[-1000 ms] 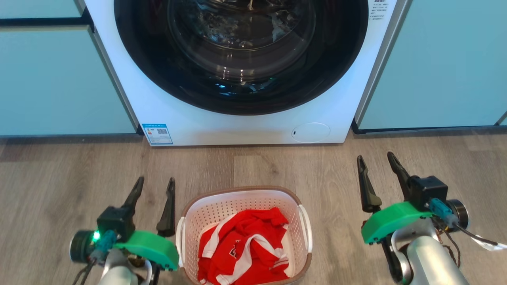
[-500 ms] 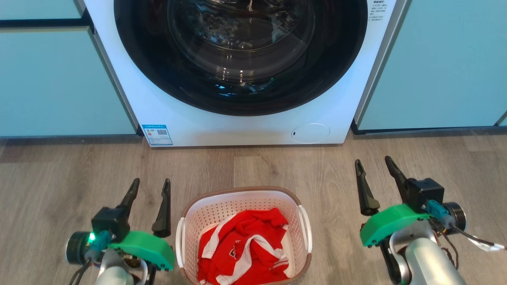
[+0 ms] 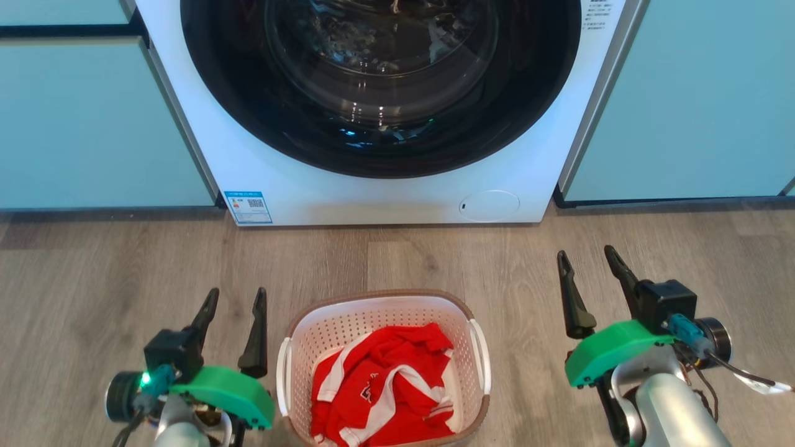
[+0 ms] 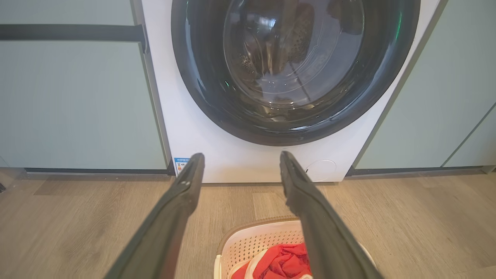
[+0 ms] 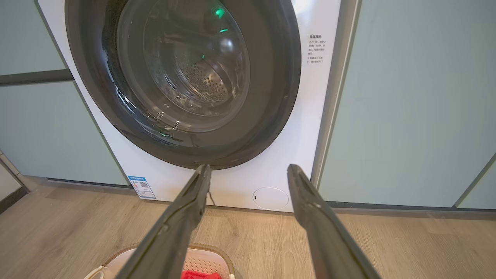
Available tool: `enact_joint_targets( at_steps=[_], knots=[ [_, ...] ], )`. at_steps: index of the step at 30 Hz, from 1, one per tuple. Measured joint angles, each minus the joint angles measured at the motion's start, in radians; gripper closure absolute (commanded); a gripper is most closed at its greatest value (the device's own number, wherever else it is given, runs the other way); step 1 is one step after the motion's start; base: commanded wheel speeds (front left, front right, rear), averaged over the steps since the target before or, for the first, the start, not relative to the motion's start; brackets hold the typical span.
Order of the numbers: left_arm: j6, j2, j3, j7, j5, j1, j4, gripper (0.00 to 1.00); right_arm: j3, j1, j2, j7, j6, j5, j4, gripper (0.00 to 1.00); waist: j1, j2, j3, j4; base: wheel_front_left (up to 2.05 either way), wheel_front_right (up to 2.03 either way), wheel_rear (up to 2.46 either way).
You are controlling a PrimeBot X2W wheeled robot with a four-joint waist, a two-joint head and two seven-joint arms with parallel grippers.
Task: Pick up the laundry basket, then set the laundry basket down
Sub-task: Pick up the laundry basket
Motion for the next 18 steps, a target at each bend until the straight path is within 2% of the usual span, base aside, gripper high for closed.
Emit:
enact_joint_targets(
  at_steps=[7, 18],
  knots=[
    [0.015, 0.0, -0.002, 0.0, -0.006, -0.019, 0.111, 0.0, 0.0, -0.015, 0.0, 0.0, 0.0, -0.031, 0.059, 0.0, 0.0, 0.0, 0.054, 0.0, 0.0, 0.0, 0.0],
    [-0.015, -0.003, -0.013, 0.0, 0.03, -0.253, 0.402, 0.0, 0.031, -0.226, -0.003, 0.017, 0.0, -0.039, 0.271, 0.0, 0.0002, 0.0, 0.253, 0.015, 0.0, 0.0, 0.0]
  ],
)
